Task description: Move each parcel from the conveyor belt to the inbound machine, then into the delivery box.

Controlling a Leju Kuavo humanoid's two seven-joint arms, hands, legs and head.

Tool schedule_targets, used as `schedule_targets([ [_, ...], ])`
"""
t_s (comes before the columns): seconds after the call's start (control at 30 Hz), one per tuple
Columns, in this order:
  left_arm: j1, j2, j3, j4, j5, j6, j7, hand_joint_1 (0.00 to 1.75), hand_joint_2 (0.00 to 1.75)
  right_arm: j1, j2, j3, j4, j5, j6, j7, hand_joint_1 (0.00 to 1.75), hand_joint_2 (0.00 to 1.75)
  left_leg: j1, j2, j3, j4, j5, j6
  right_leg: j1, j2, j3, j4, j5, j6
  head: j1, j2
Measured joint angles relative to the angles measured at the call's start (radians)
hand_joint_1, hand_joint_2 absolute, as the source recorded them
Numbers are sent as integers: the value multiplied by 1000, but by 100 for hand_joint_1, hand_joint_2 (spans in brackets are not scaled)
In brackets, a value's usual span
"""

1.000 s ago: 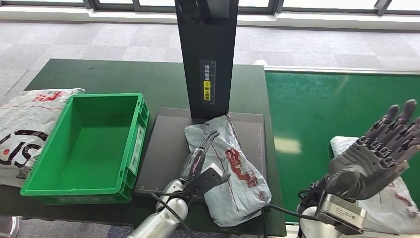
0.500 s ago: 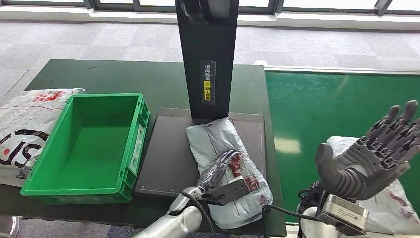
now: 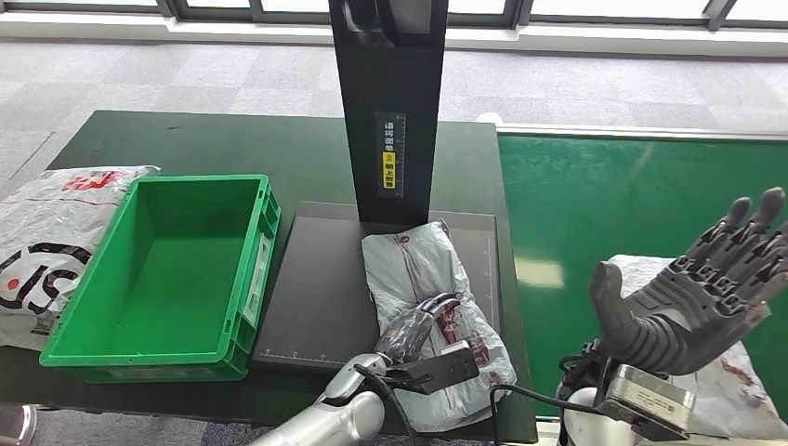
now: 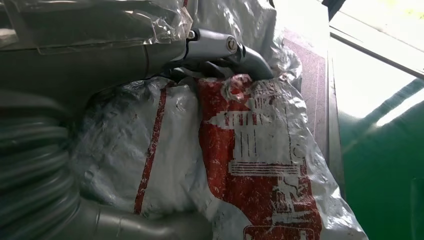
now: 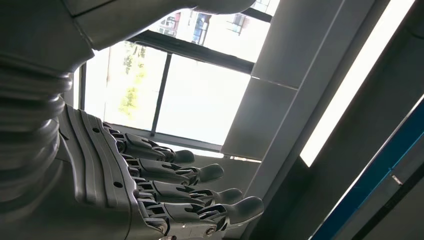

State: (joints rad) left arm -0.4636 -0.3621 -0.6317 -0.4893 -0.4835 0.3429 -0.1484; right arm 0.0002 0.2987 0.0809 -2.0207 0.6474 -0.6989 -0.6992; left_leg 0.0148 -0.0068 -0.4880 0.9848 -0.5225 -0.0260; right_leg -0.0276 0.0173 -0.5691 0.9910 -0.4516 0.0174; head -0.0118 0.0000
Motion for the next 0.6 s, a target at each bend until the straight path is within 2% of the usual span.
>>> schedule_targets([
  [0.6,-35,-10,0,50,-80,49,49,175,175,-2,0,0,9,-8,1,1,0,175,0,0,-3,0,0,0,0,0,1,0,0,0,0,0],
])
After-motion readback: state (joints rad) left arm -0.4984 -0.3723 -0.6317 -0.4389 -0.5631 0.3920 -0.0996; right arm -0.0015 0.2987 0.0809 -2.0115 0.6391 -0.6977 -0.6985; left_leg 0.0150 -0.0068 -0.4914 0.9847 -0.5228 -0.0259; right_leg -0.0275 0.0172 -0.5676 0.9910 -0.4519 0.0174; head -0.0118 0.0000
